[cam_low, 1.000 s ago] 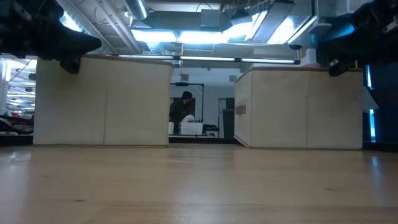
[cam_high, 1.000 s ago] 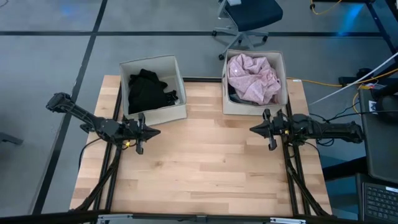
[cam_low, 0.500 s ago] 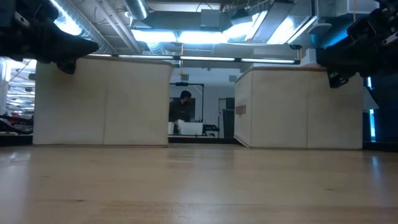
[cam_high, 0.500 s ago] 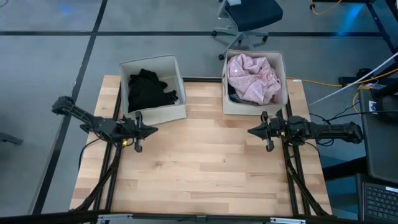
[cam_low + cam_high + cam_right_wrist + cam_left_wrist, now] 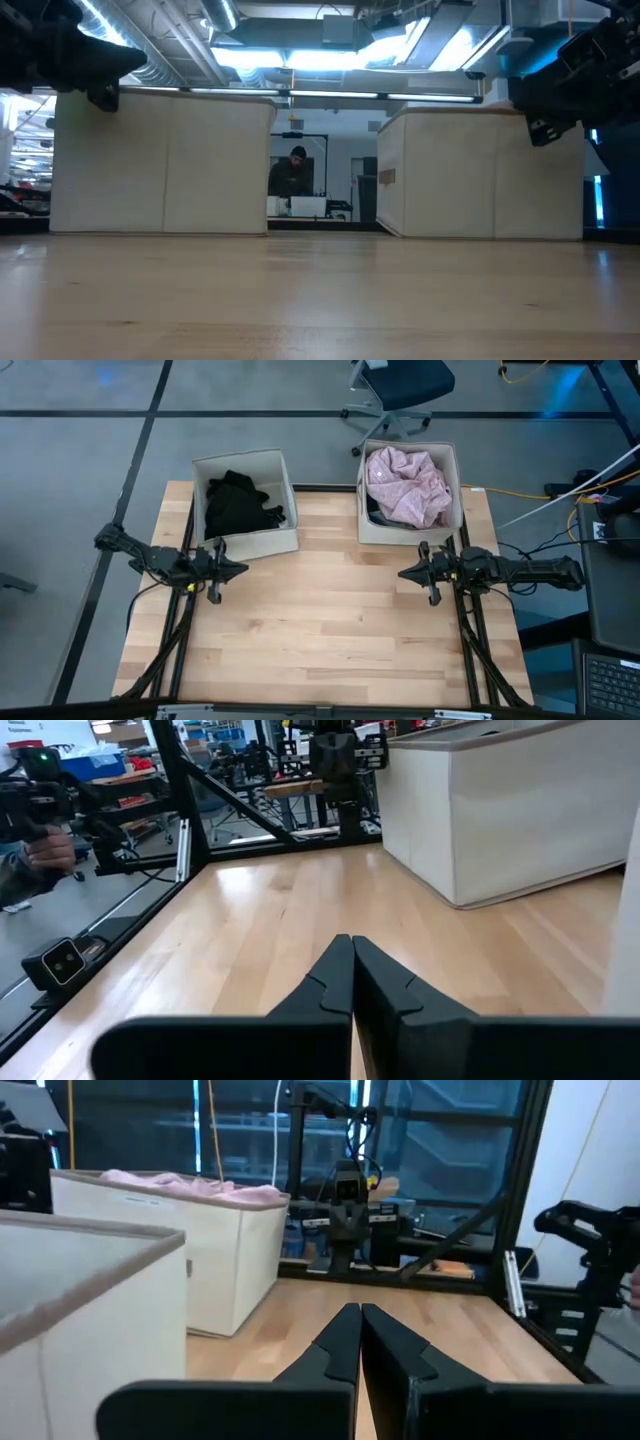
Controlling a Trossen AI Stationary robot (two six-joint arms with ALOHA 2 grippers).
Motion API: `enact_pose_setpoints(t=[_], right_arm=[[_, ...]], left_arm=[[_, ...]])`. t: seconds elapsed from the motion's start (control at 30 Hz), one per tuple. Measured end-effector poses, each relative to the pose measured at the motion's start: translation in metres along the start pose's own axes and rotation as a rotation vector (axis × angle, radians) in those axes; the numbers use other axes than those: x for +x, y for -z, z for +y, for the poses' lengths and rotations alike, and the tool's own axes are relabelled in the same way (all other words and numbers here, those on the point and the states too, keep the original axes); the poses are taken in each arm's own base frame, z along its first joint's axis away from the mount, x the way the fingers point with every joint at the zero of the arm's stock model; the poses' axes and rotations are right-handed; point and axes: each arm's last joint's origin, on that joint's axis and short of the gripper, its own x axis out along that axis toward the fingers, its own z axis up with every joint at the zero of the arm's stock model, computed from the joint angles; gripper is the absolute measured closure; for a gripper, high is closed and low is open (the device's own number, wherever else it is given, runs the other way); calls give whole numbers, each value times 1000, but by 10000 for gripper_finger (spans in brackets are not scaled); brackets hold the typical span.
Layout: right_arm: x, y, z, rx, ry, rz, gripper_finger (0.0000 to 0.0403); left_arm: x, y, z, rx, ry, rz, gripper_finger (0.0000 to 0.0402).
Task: Sort clothes
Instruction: Return to Home Position
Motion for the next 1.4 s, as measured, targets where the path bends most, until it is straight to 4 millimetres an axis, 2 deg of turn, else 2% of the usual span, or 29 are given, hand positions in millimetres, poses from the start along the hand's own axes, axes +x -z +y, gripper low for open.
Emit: enact_pose_setpoints(t=[0.23,0.47,1.4], right_arm=[[0,0,0,0,1,1,400],[0,1,0,0,1,3,400],[0,1,0,0,2,6,400]], left_arm=[[1,0,2,87,-30,-3,399],[1,4,3,1,-60,33,398],[1,4,3,0,-62,37,398]])
